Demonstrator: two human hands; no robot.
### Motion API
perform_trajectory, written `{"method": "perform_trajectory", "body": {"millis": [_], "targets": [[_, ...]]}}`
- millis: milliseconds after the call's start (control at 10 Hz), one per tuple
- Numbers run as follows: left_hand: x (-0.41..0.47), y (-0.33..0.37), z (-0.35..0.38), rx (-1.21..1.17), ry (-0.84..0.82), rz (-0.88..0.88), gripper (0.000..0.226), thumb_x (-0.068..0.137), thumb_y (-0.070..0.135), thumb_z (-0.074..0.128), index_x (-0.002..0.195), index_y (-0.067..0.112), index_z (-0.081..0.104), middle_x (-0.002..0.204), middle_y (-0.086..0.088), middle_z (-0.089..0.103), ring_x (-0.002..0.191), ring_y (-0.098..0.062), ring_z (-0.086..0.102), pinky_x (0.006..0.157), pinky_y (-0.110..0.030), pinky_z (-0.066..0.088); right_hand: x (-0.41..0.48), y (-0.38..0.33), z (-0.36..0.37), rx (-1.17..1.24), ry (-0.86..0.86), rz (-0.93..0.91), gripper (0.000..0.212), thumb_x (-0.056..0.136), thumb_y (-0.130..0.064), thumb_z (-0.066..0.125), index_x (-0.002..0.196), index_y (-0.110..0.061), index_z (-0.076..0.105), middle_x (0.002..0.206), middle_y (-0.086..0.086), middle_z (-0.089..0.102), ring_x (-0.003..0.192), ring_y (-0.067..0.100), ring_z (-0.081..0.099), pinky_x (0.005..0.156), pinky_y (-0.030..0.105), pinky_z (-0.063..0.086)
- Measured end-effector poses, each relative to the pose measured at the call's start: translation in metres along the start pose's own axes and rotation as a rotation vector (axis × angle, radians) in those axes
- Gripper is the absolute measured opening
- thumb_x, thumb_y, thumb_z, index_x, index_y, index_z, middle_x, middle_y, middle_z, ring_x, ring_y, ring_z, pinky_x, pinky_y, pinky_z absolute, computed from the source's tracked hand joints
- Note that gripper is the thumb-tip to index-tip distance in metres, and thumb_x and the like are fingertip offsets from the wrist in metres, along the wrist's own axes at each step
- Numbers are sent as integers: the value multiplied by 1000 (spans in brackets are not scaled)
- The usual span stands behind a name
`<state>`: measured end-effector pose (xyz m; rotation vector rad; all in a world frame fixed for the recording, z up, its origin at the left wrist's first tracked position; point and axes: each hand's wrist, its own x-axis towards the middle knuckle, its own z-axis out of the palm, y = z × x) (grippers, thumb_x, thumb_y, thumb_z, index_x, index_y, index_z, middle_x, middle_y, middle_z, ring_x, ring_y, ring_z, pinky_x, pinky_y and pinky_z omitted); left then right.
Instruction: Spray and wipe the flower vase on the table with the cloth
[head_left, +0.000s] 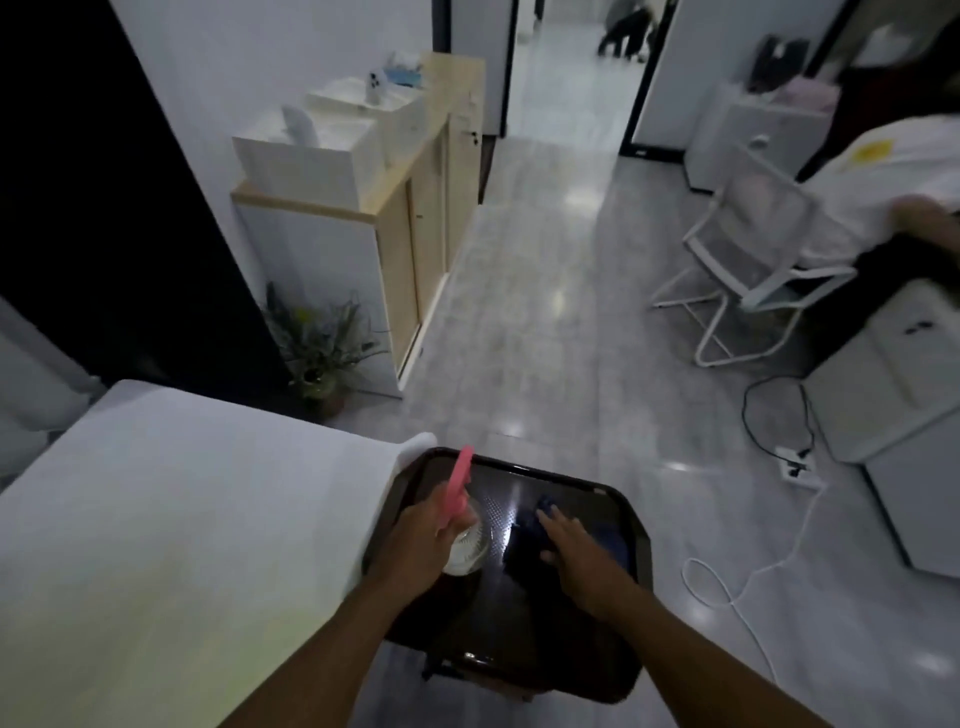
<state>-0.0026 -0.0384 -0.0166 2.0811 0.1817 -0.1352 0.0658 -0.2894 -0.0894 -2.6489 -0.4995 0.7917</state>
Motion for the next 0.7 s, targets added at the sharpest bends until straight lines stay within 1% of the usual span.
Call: {"method": "perform_trajectory", "body": {"millis": [100, 200, 300, 400, 500, 600, 700], "targets": [[16, -9, 23, 32, 23, -95, 14, 96, 11, 63, 110, 9, 65, 98, -8, 75, 93, -21, 70, 76, -7, 46, -5, 15, 37, 33, -185, -44, 69, 107, -26, 41, 159, -17, -4, 168, 9, -12, 155, 34, -6, 124, 47, 8], [23, -14, 32, 36, 38, -149, 14, 95, 6, 62, 108, 9, 65, 96, -10, 74, 92, -23, 70, 73, -5, 43, -3, 22, 51, -32, -211, -36, 66, 108, -24, 36, 159, -12, -6, 168, 12, -15, 155, 34, -10, 125, 46, 6], [28, -20, 35, 8, 68, -194, 17, 95, 6, 64, 111, 11, 66, 99, -13, 74, 83, -13, 65, 70, -3, 43, 1, 22, 59, -117, -196, -51, 63, 108, -21, 35, 159, -13, -2, 167, 13, -16, 155, 36, -10, 125, 45, 7], [30, -22, 36, -18, 88, -226, 19, 94, 11, 68, 109, 23, 66, 104, -11, 74, 87, -11, 66, 73, -4, 43, 4, 21, 58, -154, -183, -52, 66, 106, -19, 38, 159, -15, -1, 167, 12, -17, 155, 36, -10, 125, 46, 9], [32, -32, 33, -32, 111, -222, 42, 92, 15, 71, 101, 53, 55, 110, -7, 75, 100, -15, 68, 82, -14, 46, 5, 15, 54, -149, -185, -38, 77, 99, -11, 49, 160, -15, 2, 168, 10, -16, 155, 34, -9, 125, 47, 14], [30, -33, 24, -23, 41, -200, 44, 88, 21, 77, 113, 50, 55, 118, -1, 73, 105, -11, 67, 86, -15, 47, 9, 13, 49, -76, -174, -5, 75, 94, -10, 54, 158, -16, 16, 169, 7, 2, 155, 32, 6, 121, 48, 29], [27, -31, 6, 38, -155, -168, 84, 70, 43, 87, 143, 36, 46, 139, 16, 58, 125, -5, 58, 103, -22, 46, 24, 4, 30, -31, -56, -24, 39, 90, -16, 52, 127, -27, 53, 137, 6, 58, 125, 28, 58, 93, 39, 54]]}}
